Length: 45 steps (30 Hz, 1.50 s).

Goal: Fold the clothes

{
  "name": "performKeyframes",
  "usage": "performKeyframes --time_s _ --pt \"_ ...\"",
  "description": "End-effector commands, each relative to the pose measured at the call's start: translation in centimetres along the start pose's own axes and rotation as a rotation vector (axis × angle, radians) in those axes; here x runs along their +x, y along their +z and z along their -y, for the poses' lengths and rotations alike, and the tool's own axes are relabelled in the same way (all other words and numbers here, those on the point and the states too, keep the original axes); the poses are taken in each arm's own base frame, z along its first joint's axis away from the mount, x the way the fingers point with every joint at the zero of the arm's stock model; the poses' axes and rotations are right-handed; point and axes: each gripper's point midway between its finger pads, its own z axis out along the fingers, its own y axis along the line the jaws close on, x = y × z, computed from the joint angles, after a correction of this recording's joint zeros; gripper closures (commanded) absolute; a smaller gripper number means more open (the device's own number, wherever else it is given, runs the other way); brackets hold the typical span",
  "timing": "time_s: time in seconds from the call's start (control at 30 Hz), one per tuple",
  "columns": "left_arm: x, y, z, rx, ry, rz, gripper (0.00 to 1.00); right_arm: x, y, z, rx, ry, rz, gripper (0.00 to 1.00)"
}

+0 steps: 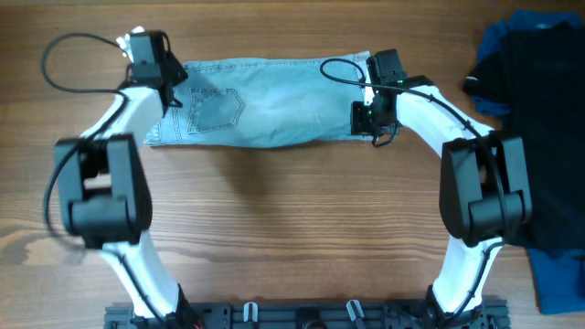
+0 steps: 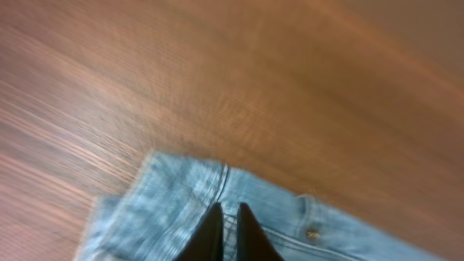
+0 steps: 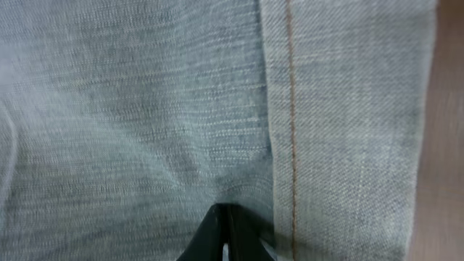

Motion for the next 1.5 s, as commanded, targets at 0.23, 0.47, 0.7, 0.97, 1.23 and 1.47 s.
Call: performKeyframes --time_s 0.23,0.47,0.7,0.97,1.23,1.47 --pt "0.6 -15.4 -2.5 -0.058 -0.086 -0.216 0.68 -4.3 -6.1 -2.0 -0.051 -0.085 0.237 0.95" --pt "2.5 -15.0 -3.4 -0.103 -0.073 -0.291 0.63 -2.4 3.2 0.6 0.031 -0.047 0.093 0.96" --pt "2.6 -15.0 -3.5 -0.106 -0.073 -0.296 0.63 3.7 2.2 11.5 0.387 0.222 -0.141 0.96" --pt "3.6 -14.9 -2.0 -0.024 -0.073 -0.351 0.53 0.0 -0.7 10.3 0.142 0.106 -0.082 0.96" --pt "10.9 -9.2 -2.3 -0.042 -0.053 -0.625 0.53 -2.3 -11.6 -3.0 -0.304 -0.117 0.086 0.96" --pt "14.4 -6.4 -3.5 -0.092 -0.027 -0.724 0.54 0.4 -6.4 -9.1 -0.319 -0.182 -0.006 0.96"
